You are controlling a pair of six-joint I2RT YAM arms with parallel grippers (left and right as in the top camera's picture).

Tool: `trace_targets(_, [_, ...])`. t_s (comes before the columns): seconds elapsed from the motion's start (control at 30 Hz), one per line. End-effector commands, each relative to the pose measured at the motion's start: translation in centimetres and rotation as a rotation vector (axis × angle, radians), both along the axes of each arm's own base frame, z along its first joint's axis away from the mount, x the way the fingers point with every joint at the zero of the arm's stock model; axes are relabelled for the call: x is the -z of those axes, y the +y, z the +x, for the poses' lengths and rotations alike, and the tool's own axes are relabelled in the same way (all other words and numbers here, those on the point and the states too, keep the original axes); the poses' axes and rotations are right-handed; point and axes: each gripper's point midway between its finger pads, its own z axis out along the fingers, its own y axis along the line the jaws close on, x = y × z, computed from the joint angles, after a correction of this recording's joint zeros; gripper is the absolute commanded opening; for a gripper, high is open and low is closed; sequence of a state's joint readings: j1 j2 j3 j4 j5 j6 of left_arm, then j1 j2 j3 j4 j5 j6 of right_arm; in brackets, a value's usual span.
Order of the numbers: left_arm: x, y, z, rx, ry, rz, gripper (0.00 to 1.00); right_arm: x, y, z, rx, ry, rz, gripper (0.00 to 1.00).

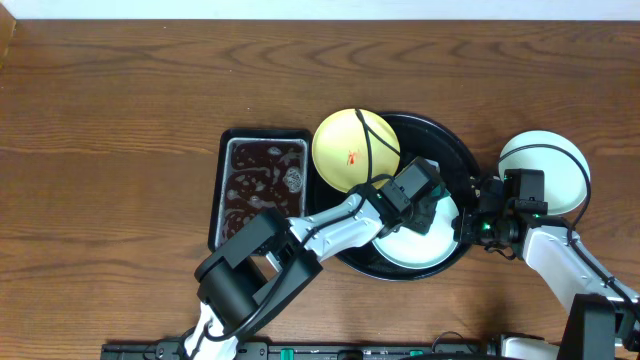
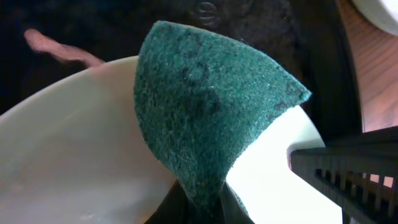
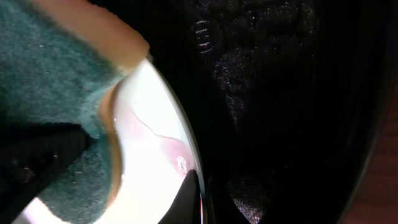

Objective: Clean dirty plates on tray and stack at the side
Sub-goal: 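Scrub the light blue plate with the sponge in left gripper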

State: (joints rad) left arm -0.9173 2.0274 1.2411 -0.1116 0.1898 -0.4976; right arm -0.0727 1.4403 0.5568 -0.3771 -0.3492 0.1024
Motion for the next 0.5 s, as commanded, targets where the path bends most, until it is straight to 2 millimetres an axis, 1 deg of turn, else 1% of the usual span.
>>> trace_targets(0.0, [2.8,2.2,-1.8,0.002,0.097,0.108,0.08,1.6,-0.1,-1.6,0.006,0.068,-0.019,0.01])
trace_targets(0.07, [3.0,3.9,-2.5,0.001,0.127,0.171,0.08,1.6,-0.1,-1.6,0.006,0.067,-0.019,0.01])
trace_targets(0.13, [2.7,5.0,-2.8,0.012,0.135,0.212,0.08,1.6,-0.1,-1.6,0.006,0.067,-0.019,0.01])
trace_targets(0.2, [1.8,5.9,-2.8,0.024,0.119,0.240,0.07,1.6,-0.1,-1.6,0.006,0.067,-0.019,0.01])
trace_targets(0.27, [0.3,6.0,-2.5,0.040,0.088,0.230,0.07,1.6,-0.1,-1.6,0.006,0.067,-0.019,0.01])
trace_targets(0.33, [-1.6,5.9,-1.7,0.030,0.040,0.200,0.07,1.6,-0.1,-1.6,0.006,0.067,-0.019,0.01])
trace_targets(0.43, [-4.8,5.2,-0.3,0.009,-0.037,0.121,0.08,1.6,-0.1,-1.6,0.006,0.067,-0.019,0.01])
trace_targets(0.47, [-5.4,4.8,-0.1,0.008,-0.053,0.101,0.08,1.6,-0.1,-1.6,0.006,0.067,-0.019,0.01])
